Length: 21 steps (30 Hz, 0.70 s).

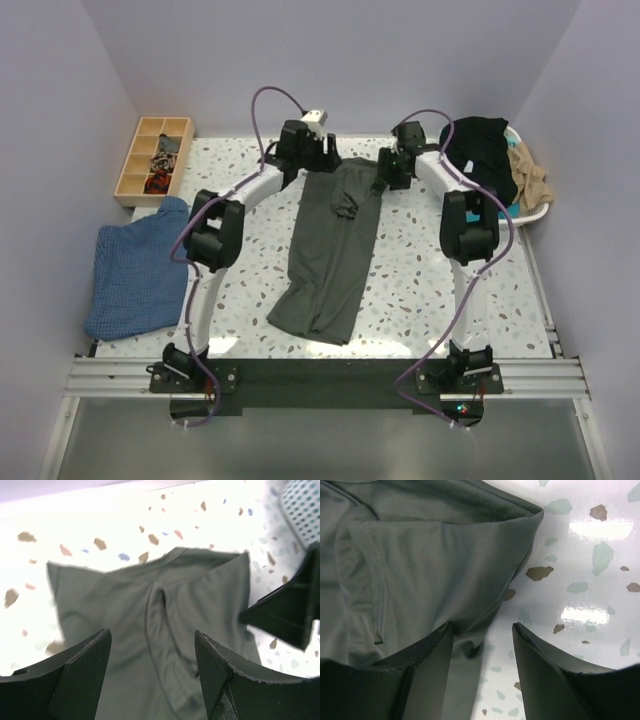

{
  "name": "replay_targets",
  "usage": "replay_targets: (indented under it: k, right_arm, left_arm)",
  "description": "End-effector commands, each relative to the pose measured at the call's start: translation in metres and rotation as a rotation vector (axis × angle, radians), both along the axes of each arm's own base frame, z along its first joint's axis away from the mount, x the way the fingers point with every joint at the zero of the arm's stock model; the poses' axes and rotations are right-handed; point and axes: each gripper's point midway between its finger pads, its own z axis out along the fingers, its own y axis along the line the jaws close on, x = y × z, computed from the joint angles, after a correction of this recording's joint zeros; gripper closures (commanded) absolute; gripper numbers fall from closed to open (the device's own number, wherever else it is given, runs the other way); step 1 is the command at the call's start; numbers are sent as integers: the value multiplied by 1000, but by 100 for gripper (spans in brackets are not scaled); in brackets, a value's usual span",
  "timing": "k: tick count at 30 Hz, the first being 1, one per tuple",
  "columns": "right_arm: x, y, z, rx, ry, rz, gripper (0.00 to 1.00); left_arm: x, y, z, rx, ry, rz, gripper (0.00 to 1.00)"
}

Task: Fold and stack the t-shirts
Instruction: Fold the tshirt

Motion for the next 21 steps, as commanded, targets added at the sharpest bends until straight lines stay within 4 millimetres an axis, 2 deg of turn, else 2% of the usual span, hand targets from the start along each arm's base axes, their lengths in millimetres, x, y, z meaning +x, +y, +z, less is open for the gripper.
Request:
replay_targets:
  k: [1,4,5,7,8,10,11,15,16,17,19,20,21]
  right_arm:
    - [13,11,-2,44,-5,0,45]
    - [15,17,-12,62,17,3,45]
    - [21,19,-7,67,3,7,45]
    - [22,22,-16,72,25,20,45]
    - [30,23,-8,75,2,24,45]
    - [32,26,-16,80,19,38,44]
    - [41,29,-6,88,-9,46,44]
    - [41,33,2,103,-21,72,45]
    - [47,34,36,110,-105,78,45]
    - [35,29,25,97,-77,76,44]
    - [32,25,48,84,-146,89,44]
    - [19,21,66,79,-169,90,43]
    - [15,21,73,85,-181,97,43]
  left_arm:
    - [17,-27,-3,-90,-38,-122,27]
    - [20,-35,-38,-89,48,-146,27]
    - [18,-36,-44,-87,69,-150,27]
    - [12,-31,-61,-73,116,-148,27]
    - [12,-26,-65,-61,120,-131,27]
    - [13,-16,-75,-38,124,-101,27]
    - [18,-6,-80,-20,125,-66,27]
    - [36,17,-92,-18,115,-12,27]
    - [43,19,-94,-21,110,-6,27]
    - [51,29,-97,-16,108,16,27]
    - [57,38,-100,-8,109,35,27]
    - [63,48,-99,-3,100,58,27]
    - [66,51,-98,-7,91,63,27]
